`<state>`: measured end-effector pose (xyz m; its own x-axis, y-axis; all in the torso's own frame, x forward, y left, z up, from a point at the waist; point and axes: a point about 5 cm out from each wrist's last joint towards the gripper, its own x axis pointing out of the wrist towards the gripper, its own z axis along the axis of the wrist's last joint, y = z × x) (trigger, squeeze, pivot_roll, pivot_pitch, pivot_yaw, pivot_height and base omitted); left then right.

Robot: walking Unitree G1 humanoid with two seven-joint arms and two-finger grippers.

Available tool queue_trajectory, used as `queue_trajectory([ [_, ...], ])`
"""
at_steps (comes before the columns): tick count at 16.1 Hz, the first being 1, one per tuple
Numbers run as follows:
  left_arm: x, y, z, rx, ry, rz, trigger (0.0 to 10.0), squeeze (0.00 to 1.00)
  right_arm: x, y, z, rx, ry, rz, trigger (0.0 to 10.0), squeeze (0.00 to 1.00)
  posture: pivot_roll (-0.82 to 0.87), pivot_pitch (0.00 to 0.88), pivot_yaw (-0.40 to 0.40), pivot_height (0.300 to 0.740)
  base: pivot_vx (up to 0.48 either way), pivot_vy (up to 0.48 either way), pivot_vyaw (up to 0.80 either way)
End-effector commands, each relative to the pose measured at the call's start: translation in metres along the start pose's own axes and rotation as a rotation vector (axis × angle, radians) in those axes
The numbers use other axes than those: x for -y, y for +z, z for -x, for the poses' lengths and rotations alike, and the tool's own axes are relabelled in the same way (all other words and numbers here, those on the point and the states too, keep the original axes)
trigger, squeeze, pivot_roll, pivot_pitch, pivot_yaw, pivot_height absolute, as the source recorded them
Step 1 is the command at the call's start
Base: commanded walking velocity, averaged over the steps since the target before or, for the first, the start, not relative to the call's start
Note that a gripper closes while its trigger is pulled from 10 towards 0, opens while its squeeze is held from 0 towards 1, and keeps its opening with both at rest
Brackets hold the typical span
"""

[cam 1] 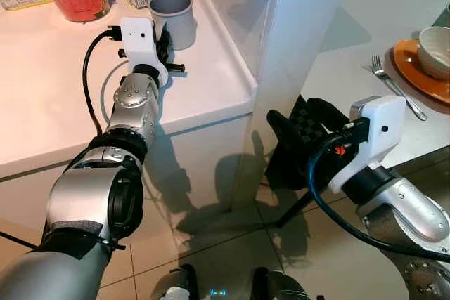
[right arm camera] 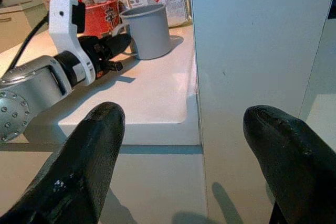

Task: Setting the table

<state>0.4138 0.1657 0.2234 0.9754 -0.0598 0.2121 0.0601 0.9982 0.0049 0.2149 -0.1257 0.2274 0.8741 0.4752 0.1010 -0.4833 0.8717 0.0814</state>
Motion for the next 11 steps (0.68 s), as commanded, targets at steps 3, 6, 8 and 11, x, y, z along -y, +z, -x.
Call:
queue_trajectory([
  [3, 0.003, 0.000, 0.000, -0.004, -0.024, 0.001, 0.0, 0.00, 0.000, 0.001, -0.004, 0.019, -0.001, 0.009, 10.0, 0.00, -0.21, 0.122, 0.040, 0.740, 0.000, 0.000, 0.00],
  [6, 0.008, 0.028, -0.007, 0.146, -0.056, 0.030, 0.0, 0.00, 0.007, 0.000, -0.023, 0.073, 0.003, 0.010, 10.0, 0.00, -0.11, 0.029, 0.039, 0.740, 0.000, 0.000, 0.00],
  [8, 0.008, 0.035, -0.003, 0.213, -0.088, 0.007, 0.0, 0.00, 0.008, -0.003, -0.031, 0.090, 0.014, 0.003, 10.0, 0.00, -0.06, 0.000, 0.030, 0.740, 0.000, 0.000, 0.00],
  [11, 0.008, 0.033, 0.025, 0.260, -0.146, -0.048, 10.0, 0.00, 0.008, -0.010, -0.036, 0.095, 0.031, 0.001, 10.0, 0.00, -0.05, 0.000, 0.036, 0.740, 0.000, 0.000, 0.00],
])
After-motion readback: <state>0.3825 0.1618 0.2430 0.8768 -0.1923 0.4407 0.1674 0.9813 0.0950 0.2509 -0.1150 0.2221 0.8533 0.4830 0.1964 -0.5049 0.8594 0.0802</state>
